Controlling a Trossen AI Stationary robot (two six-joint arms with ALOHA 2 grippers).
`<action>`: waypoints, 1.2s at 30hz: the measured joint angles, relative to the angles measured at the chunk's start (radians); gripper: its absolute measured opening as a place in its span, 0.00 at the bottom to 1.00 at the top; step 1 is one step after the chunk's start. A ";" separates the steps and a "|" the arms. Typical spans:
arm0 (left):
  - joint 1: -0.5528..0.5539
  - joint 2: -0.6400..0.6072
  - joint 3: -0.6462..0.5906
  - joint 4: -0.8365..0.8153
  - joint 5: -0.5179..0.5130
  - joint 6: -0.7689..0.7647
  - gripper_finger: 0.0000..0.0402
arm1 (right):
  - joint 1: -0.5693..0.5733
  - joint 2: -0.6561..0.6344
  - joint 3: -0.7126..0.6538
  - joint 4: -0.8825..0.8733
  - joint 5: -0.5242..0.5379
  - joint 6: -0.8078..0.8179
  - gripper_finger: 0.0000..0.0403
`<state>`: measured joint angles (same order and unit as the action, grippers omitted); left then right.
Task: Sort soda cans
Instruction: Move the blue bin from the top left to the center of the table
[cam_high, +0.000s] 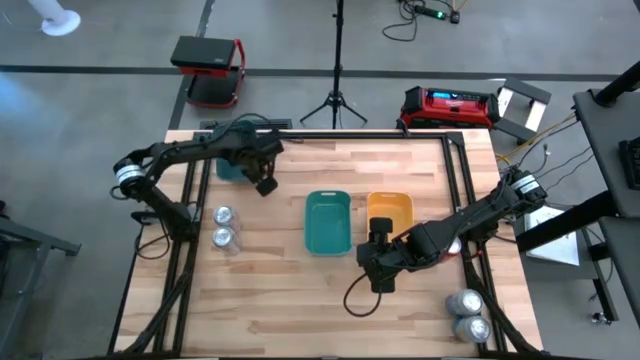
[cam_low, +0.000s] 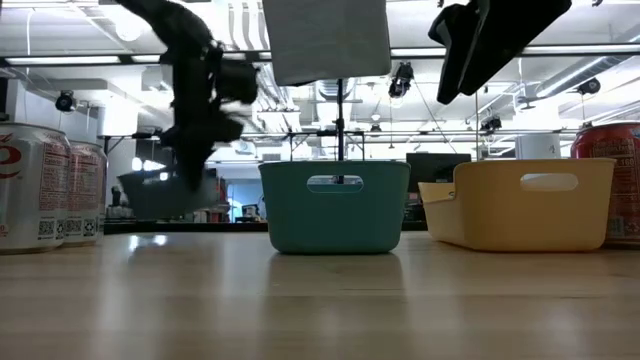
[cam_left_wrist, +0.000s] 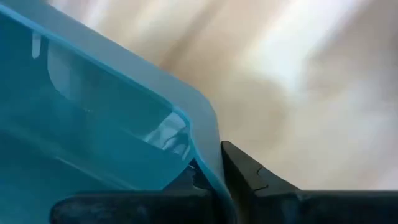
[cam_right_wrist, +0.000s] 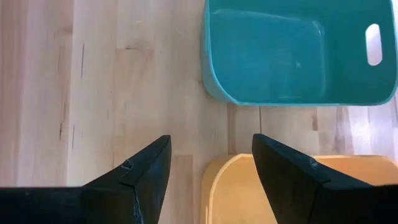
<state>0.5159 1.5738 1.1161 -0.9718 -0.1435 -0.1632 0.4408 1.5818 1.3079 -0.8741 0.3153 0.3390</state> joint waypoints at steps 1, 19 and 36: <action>-0.023 0.000 0.017 -0.003 0.032 -0.021 0.00 | 0.000 0.000 0.000 -0.004 0.000 0.000 0.55; -0.621 -0.005 0.069 0.045 0.150 -0.490 0.00 | 0.000 0.000 -0.002 -0.009 0.002 -0.088 0.55; -0.810 -0.005 -0.046 0.093 0.150 -0.825 0.00 | 0.007 0.000 -0.002 -0.008 0.000 -0.043 0.56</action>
<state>-0.2939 1.5688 1.0697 -0.8790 0.0067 -0.9880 0.4474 1.5818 1.3060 -0.8818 0.3155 0.2958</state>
